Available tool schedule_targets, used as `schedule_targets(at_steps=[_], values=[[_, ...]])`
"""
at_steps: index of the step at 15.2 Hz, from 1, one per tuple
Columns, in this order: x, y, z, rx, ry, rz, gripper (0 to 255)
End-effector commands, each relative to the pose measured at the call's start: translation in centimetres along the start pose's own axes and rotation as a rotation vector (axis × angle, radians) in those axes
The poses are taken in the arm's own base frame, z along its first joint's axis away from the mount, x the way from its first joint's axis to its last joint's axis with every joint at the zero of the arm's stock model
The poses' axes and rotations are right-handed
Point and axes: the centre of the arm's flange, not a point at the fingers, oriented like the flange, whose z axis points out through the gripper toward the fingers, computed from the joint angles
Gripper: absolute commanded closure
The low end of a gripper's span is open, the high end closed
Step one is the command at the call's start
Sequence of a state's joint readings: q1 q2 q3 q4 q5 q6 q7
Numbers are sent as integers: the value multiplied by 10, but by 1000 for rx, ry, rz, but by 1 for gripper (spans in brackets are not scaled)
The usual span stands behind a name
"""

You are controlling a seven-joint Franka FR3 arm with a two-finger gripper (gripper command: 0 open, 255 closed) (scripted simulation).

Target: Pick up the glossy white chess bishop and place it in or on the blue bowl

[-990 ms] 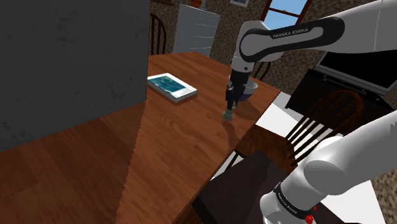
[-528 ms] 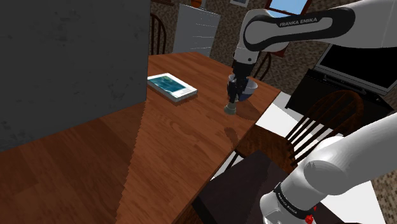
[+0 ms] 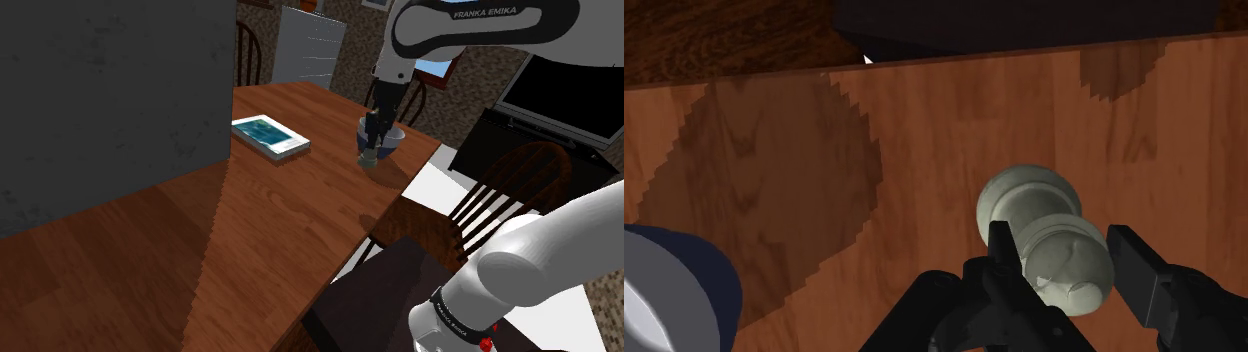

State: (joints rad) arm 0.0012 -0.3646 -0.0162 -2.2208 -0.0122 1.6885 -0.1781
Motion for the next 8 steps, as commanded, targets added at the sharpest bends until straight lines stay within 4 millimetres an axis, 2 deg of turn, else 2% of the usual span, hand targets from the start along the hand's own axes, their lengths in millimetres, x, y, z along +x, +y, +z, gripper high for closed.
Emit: schedule_targets(at_steps=[1, 8], values=[[-1, -1, -11, 0, 0, 0, 255], [-7, -2, -47, 0, 0, 0, 255]])
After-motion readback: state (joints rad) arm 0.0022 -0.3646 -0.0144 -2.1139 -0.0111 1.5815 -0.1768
